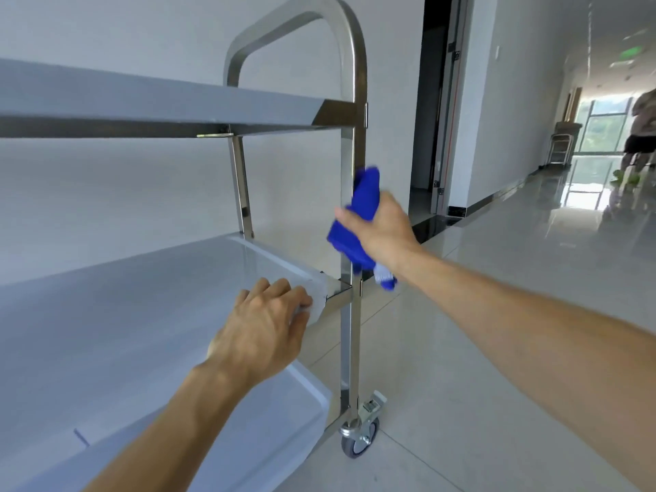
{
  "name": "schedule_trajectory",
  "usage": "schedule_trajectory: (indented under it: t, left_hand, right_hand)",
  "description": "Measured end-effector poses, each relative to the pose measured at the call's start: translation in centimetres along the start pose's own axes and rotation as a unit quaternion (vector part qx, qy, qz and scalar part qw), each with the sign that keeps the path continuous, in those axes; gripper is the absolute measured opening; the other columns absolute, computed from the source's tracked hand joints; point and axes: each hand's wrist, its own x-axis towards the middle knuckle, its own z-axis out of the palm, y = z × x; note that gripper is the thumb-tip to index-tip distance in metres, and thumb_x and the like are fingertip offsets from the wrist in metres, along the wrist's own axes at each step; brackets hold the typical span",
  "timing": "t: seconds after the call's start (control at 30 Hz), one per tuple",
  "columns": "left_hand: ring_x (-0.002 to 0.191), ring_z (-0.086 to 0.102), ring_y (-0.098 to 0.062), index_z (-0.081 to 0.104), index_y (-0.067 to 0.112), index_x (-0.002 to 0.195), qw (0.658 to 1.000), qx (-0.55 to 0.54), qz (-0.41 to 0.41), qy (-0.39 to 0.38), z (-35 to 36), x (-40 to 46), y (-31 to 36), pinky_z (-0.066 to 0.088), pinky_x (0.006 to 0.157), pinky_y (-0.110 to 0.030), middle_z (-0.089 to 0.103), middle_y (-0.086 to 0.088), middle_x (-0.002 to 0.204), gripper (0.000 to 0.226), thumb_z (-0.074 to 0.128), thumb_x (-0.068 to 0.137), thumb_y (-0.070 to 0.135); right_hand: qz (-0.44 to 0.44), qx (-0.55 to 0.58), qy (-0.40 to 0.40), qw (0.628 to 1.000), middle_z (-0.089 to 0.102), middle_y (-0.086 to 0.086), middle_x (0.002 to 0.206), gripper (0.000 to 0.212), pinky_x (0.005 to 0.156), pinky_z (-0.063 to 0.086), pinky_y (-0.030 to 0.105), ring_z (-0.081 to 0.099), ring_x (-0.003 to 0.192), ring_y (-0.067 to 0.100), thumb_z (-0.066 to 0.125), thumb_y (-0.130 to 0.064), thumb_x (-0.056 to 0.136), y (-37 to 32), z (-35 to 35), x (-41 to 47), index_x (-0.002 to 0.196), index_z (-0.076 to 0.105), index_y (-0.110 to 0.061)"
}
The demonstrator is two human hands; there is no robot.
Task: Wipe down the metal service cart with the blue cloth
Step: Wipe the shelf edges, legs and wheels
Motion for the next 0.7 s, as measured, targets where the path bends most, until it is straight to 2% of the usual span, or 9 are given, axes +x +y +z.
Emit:
schedule_trajectory:
  t: [0.17,0.33,0.43,0.57,0.7]
  left_hand:
    - [0.097,0.049,-0.018,0.059,0.033,0.126,1.0,-0.019,0.004,-0.021,-0.6,-0.2,0.0,0.04,0.09,-0.031,0.058,0.011,0.108,0.03,0.041,0.102,0.033]
    - [0.095,0.05,-0.019,0.062,0.031,0.125,0.999,-0.028,0.01,-0.023,-1.0,-0.2,0.0,0.041,0.087,-0.032,0.06,0.01,0.109,0.029,0.045,0.101,0.03]
    - [0.09,0.051,-0.021,0.067,0.027,0.119,0.999,-0.035,0.005,-0.014,-1.0,-0.2,0.1,0.044,0.083,-0.036,0.063,0.008,0.103,0.026,0.051,0.099,0.027]
    - [0.082,0.055,-0.023,0.072,0.022,0.11,1.0,-0.023,0.009,0.004,-1.1,-0.3,0.7,0.047,0.076,-0.039,0.065,0.006,0.092,0.021,0.054,0.097,0.023]
    - [0.075,0.054,-0.021,0.072,0.022,0.11,1.0,-0.022,0.023,0.003,-1.8,-1.0,1.1,0.048,0.071,-0.036,0.064,0.009,0.087,0.042,0.034,0.096,0.035]
  right_hand:
    - [-0.055,-0.023,0.063,0.996,0.059,0.003,0.116,0.061,0.089,0.055,0.05,0.063,0.099,0.027,0.076,-0.049,0.08,-7.9,-1.8,4.0,0.123,0.045,-0.016]
    - [-0.03,-0.053,0.092,0.994,0.059,0.0,0.111,0.057,0.083,0.056,0.045,0.062,0.094,0.026,0.074,-0.045,0.08,-5.2,0.0,2.2,0.121,0.042,-0.02]
    - [0.005,-0.049,0.038,0.998,0.06,0.001,0.111,0.054,0.082,0.057,0.045,0.062,0.094,0.025,0.077,-0.039,0.079,-0.7,0.9,0.4,0.117,0.043,-0.021]
    - [0.033,-0.036,-0.034,0.998,0.059,-0.004,0.099,0.049,0.085,0.057,0.046,0.062,0.091,0.021,0.077,-0.039,0.072,3.4,0.8,-0.1,0.108,0.046,-0.025]
    - [0.007,0.008,-0.134,0.991,0.065,-0.003,0.099,0.048,0.086,0.058,0.044,0.066,0.091,0.018,0.081,-0.044,0.071,6.3,-0.2,-0.3,0.105,0.052,-0.029]
